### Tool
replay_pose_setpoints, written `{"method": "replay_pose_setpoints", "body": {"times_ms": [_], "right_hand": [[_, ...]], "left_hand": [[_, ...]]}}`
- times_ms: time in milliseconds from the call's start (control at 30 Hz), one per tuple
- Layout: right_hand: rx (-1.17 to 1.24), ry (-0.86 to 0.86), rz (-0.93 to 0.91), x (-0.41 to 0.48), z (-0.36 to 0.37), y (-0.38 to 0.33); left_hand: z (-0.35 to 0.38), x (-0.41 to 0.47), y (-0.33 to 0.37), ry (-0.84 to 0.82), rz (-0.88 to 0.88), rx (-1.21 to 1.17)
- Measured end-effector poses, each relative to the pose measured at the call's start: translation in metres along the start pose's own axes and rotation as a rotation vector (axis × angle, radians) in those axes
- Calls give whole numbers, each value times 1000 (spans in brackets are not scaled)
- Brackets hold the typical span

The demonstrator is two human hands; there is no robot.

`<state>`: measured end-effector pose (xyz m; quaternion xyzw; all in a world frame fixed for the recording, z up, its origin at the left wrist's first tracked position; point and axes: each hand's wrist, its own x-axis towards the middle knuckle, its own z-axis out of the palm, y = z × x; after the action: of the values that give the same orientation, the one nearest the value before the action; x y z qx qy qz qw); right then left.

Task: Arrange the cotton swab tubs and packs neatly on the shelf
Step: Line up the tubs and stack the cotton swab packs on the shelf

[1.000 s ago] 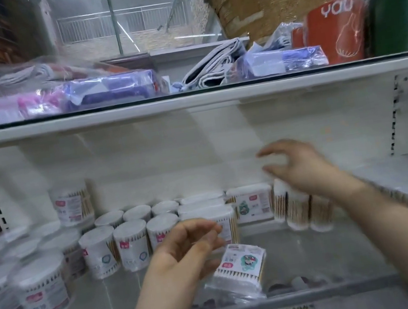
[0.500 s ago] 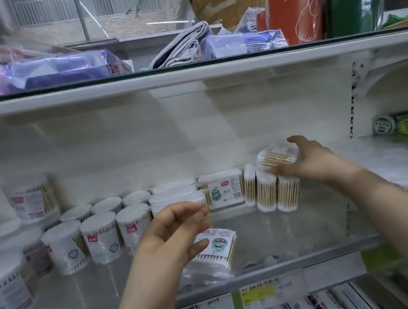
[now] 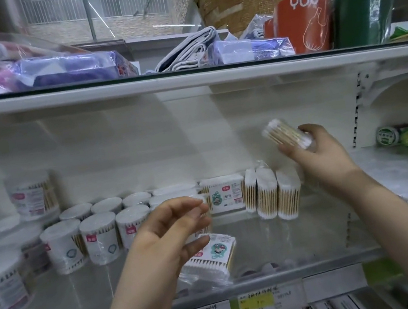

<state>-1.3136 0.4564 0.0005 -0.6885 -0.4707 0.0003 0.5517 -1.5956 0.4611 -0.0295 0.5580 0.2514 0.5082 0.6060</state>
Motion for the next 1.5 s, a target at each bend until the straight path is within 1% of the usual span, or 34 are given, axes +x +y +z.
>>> {"method": "replay_pose_setpoints", "body": {"times_ms": [67,100,133,200,233,300,400,500,600,700,767,800,867,933,967,1067,1133,1167,1200,1300,1367,1467,1500], "right_hand": [[262,-7,-3,-18,0,-18],[446,-32,46,-28,3,-27],[644,-79,119,-37,7,-33],[1038,-240,297,-55,20,-38],[1154,-320,382,-63,27,-41],[1261,-435,508,-76,42,-43],[1347,-526,629,-90,62,-41],[1363,-592,605,-101,71,-41],[1324,-649,452,-103,73,-34],[1172,-698,277,-97,68,-29],[994,-684,149,-90,62,-25],[862,-673,64,-87,59,-25],[648,-670,-91,-81,52,-27],[599,-728,-198,-76,46,-28],[595,-764,-222,-75,43,-29],[487,-847,-279,-71,38,-30],[427,-878,-305,-71,36,-30],[434,-878,-302,-71,35,-31],[452,-858,-291,-72,34,-32],[471,-690,-243,-76,37,-34],[557,-650,-179,-80,41,-34],[815,-715,-60,-89,47,-35],[857,-724,-48,-91,49,-35]], "left_hand": [[4,3,2,10,16,5],[6,3,1,15,19,8],[7,4,0,19,21,8],[8,6,-4,39,19,22],[8,8,-6,53,13,31],[6,11,-9,92,-14,35],[4,13,-10,105,-23,105],[4,10,-13,71,-12,183],[-1,8,-14,70,-24,161],[-8,8,-10,117,-85,14],[-14,8,-6,150,-171,-146],[-16,9,-3,135,-215,-224],[-19,8,2,38,-300,-361],[-22,6,5,-52,-367,-446],[-23,6,5,-73,-387,-463],[-22,5,1,-64,-412,-469],[-20,6,-4,-38,-382,-439],[-19,6,-5,-21,-352,-427],[-18,7,-5,-3,-321,-429],[-15,8,-4,57,-228,-493],[-14,8,-4,78,-172,-525],[-11,7,-8,93,-104,-519],[-10,6,-9,94,-87,-515]]}}
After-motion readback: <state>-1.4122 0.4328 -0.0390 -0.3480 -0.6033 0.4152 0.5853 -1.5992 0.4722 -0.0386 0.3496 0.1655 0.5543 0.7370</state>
